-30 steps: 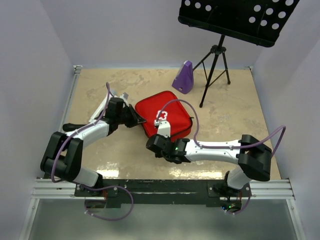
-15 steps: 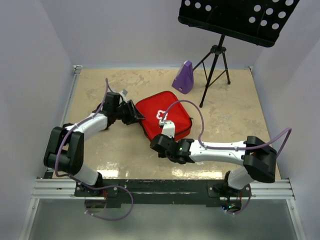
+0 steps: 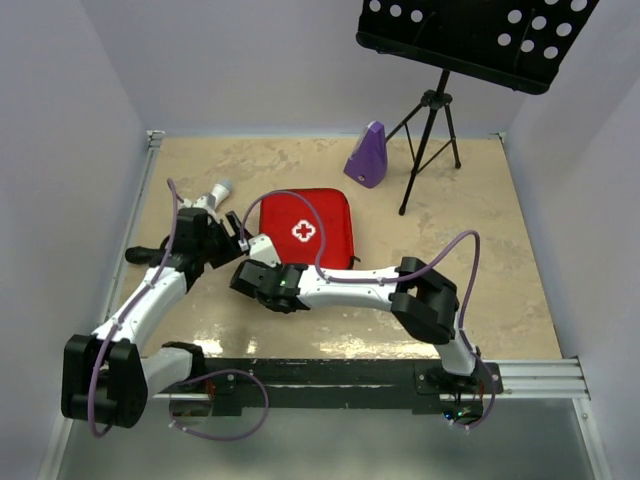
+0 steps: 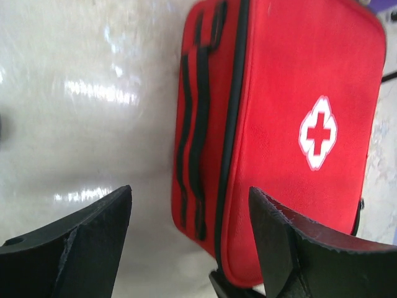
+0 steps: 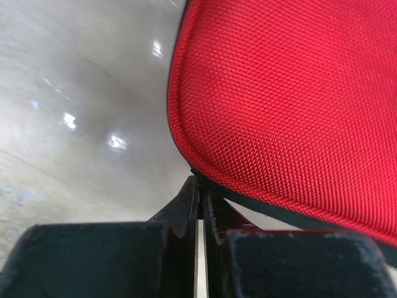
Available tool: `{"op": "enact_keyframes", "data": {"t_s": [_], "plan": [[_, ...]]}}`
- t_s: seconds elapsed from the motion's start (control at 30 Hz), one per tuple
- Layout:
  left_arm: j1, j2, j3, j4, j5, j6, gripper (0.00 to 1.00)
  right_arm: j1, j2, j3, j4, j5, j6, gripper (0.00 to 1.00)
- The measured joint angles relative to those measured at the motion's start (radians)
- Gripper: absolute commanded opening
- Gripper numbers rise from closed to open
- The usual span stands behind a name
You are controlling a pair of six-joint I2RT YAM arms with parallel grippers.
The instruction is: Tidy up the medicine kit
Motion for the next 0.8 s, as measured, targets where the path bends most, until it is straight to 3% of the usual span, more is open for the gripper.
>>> {"op": "enact_keyframes", "data": {"t_s": [0.27,0.33,0.53,0.8], "plan": [[-0.048,-0.023,-0.120,0.083,0.086,-0.046,0.82,0.000,0.021,0.032,0.011,-0.022,-0.042,0.00],[-0.085,0.005,-0.128,0.129,0.093,-0.057,0.78,0.000,0.011,0.015,0.026,-0.026,-0.041,0.00],[-0.117,0.076,-0.131,0.229,0.101,-0.077,0.52,0.000,-0.001,-0.009,0.046,-0.026,-0.035,0.00],[-0.120,0.196,-0.050,0.229,0.138,-0.077,0.41,-0.013,-0.116,-0.140,0.082,-0.002,0.023,0.00]]}}
